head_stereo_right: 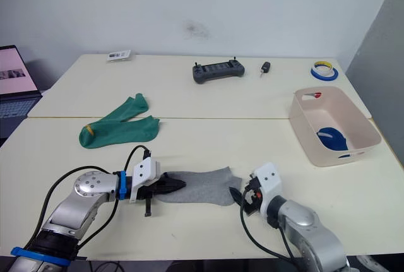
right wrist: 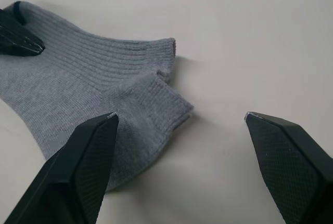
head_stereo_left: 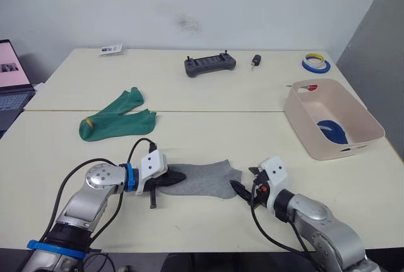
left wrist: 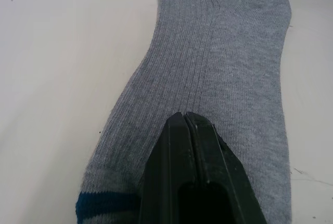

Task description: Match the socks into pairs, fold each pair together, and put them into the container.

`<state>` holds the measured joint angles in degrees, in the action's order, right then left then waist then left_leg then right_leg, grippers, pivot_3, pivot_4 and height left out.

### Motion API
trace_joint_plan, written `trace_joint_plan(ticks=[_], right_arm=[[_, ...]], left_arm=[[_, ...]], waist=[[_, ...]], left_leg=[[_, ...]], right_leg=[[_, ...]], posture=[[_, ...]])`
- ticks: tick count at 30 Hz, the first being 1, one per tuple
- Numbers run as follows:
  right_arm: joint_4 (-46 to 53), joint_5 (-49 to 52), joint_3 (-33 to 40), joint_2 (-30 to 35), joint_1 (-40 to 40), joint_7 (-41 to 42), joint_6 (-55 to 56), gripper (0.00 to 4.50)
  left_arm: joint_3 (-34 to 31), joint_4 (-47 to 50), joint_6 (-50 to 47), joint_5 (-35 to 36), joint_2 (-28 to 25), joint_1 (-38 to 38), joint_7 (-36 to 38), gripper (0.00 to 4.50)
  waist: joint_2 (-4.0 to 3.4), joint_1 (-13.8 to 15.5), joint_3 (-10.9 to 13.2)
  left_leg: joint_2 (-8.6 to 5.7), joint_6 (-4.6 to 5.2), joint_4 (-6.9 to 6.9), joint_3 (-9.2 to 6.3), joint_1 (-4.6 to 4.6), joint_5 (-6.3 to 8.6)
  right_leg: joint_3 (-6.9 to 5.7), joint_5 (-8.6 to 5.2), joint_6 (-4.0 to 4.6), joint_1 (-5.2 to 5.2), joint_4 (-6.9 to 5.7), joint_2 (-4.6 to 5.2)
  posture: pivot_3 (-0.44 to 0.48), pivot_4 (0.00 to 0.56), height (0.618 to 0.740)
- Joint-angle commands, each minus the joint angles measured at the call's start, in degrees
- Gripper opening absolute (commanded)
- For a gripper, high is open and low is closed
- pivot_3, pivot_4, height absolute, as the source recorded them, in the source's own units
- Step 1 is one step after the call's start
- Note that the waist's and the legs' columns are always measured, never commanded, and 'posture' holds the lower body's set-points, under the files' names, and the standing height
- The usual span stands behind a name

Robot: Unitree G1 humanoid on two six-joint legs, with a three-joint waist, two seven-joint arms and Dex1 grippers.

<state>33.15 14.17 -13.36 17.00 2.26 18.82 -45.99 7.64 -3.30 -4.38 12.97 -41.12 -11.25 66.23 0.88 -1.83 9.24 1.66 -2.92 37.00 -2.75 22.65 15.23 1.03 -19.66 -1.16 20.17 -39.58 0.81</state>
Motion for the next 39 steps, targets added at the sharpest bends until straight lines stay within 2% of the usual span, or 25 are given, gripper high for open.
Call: trace_joint_plan(ticks=[1,10,18,23,31,39], right_arm=[[-0.2,-0.7,-3.5,-0.6,-0.7,-0.8,-2.6,3.24],[1.5,-0.5,-3.6,-0.3,-1.1,0.2,-0.7,0.03],[3.5,1.1,2.2,4.6,-1.2,3.6,0.0,0.03],[3.5,2.7,4.9,7.6,-1.7,5.8,0.0,0.03],[3.6,3.4,5.7,9.6,-2.1,7.1,0.2,0.03],[5.5,4.8,6.0,11.0,-3.1,9.1,0.3,0.03]], left_arm=[[1.4,0.0,-0.3,-1.8,0.4,1.3,-0.7,0.00],[0.1,1.3,-1.3,-0.3,0.7,1.0,-1.8,0.00],[-2.1,8.8,-10.0,5.5,0.3,-3.2,-1.0,0.00],[0.2,9.4,-11.6,4.6,1.5,-5.3,-0.9,0.00],[6.5,3.4,-8.2,-1.7,5.4,-7.2,-1.4,0.00],[7.7,0.0,-6.1,-4.2,5.2,-7.9,-1.1,0.00]], waist=[[0.00,0.0,0.0],[0.02,0.0,-0.1],[0.02,0.2,0.0],[0.01,0.2,0.0],[0.01,0.1,0.0],[0.01,0.1,0.0]], left_leg=[[0.00,0.00,0.00,0.01,-0.01,0.00],[-0.01,0.00,0.00,-0.01,-0.01,0.00],[-0.06,0.00,0.03,-0.03,0.12,0.00],[-0.09,0.00,0.03,0.00,0.12,0.00],[-0.05,0.00,0.04,-0.02,0.13,0.00],[-0.06,0.00,0.04,-0.02,0.12,0.00]], right_leg=[[0.01,0.00,0.00,0.00,0.00,0.00],[-0.01,0.00,0.00,-0.02,0.00,0.00],[-0.05,0.00,0.00,0.03,0.02,-0.01],[-0.02,0.00,0.00,0.03,0.04,-0.11],[0.00,0.00,0.00,0.03,0.04,-0.21],[0.00,0.00,0.00,0.02,0.03,-0.21]], posture=[[0.000,0.150,0.740],[0.000,0.150,0.740],[0.000,0.150,0.740],[0.000,0.150,0.740],[0.000,0.150,0.740],[0.000,0.150,0.740]])
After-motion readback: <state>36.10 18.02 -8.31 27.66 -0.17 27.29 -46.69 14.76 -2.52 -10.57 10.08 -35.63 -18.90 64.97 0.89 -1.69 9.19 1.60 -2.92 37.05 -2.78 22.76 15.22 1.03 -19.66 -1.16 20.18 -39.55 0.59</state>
